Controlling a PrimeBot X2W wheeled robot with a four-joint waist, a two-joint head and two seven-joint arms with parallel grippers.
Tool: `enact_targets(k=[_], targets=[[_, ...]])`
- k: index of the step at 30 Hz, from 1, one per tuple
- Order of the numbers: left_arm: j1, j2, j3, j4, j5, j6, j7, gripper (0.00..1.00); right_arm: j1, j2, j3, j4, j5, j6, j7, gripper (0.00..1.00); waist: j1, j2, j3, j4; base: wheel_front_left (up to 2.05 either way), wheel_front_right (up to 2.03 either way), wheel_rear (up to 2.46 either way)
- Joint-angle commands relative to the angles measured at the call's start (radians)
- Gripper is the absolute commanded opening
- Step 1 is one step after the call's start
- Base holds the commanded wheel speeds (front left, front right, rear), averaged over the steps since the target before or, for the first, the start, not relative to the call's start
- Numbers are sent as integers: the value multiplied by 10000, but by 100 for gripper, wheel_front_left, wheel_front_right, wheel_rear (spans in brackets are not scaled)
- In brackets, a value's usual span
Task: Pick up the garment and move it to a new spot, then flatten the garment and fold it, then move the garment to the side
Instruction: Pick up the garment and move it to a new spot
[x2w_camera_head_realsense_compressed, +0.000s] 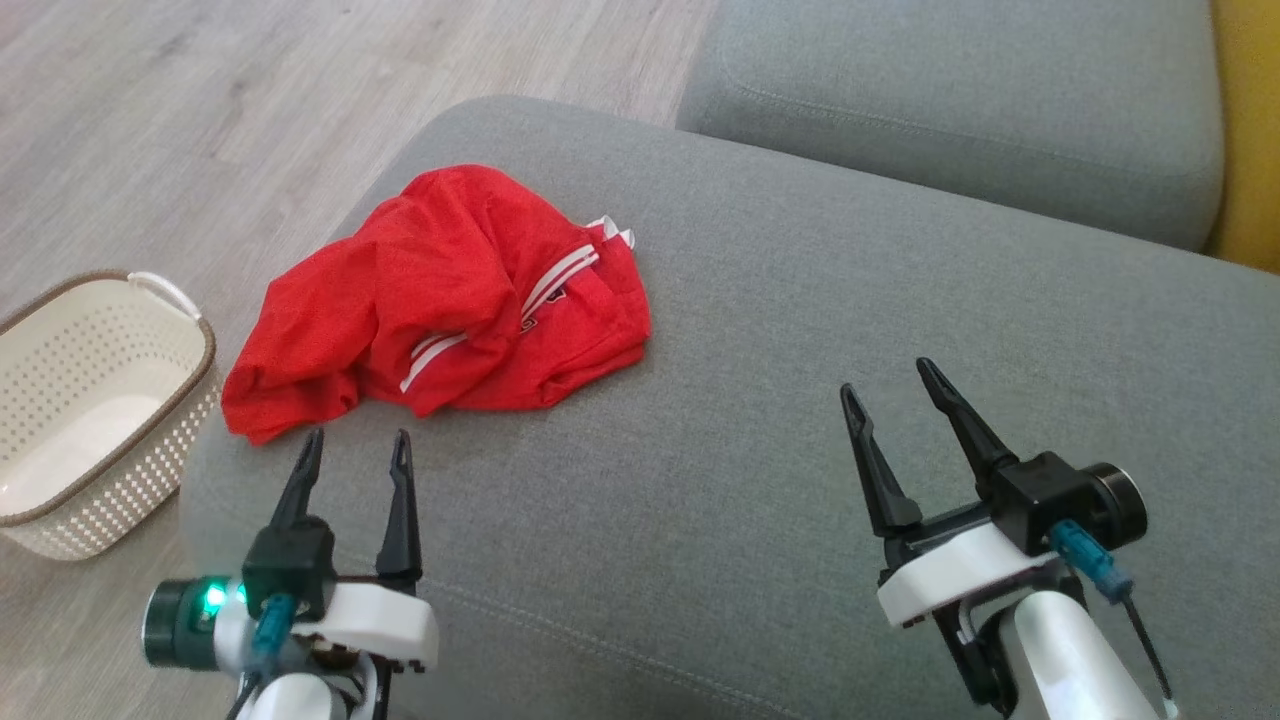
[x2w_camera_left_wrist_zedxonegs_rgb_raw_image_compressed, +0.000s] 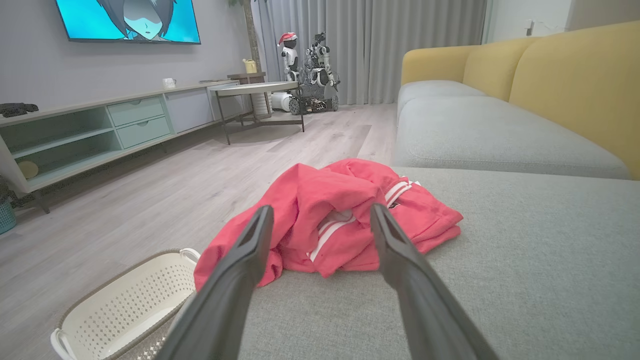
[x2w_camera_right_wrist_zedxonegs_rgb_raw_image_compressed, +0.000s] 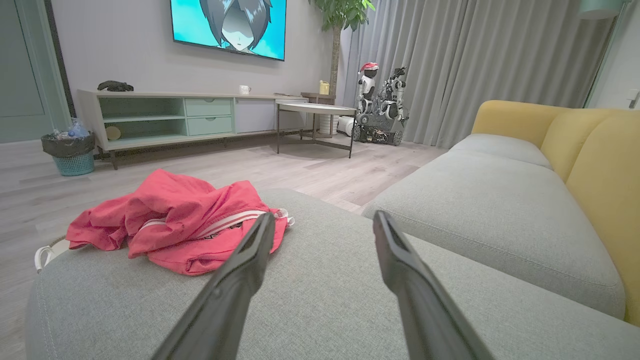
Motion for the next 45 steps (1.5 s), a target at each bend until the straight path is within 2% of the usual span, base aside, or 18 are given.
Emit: enact_targets(k=[1, 10, 15, 20, 27, 32, 40, 41, 45], targets=[[-346, 69, 424, -359, 48, 33, -88, 100, -208, -53, 212, -283, 134, -7, -105, 100, 0, 0, -24, 1, 0, 0, 0], [-444, 226, 873, -437, -95, -92, -88, 100, -224, -53, 278, -428, 224, -7, -125, 100, 0, 0, 108, -437, 0, 0, 0], [-863, 331, 1195, -185, -348, -288, -88, 100, -356, -53, -15, -723, 51, -7, -10, 100, 0, 0, 688, -806, 0, 0, 0], [-1650, 629, 1467, 833, -779, -727, 44, 100, -473, -53, -279, -1087, -151, -7, 133, 100, 0, 0, 1255, -1118, 0, 0, 0], [-3859, 1401, 1942, 2834, -1382, -1337, 1131, 100, -714, -53, -597, -1842, -549, -7, 443, 100, 0, 0, 2365, -1588, 0, 0, 0], [-5177, 1774, 2132, 4360, -1614, -1484, 1670, 100, -874, -52, -601, -2122, -733, -7, 565, 100, 0, 0, 2883, -1863, 0, 0, 0], [-6426, 2097, 2213, 6354, -1793, -1607, 1769, 99, -1013, -52, -568, -2254, -762, -7, 578, 100, 0, 0, 3205, -2196, 0, 0, 0], [-6534, 2113, 2196, 6573, -1798, -1623, 1774, 0, -1012, -52, -572, -2259, -769, -7, 575, 100, 0, 0, 3218, -2214, 0, 0, 0], [-6903, 2164, 2141, 6986, -1765, -1611, 1271, 0, -1035, -52, -607, -2223, -769, -7, 551, 100, 0, 0, 3189, -2262, 0, 0, 0]])
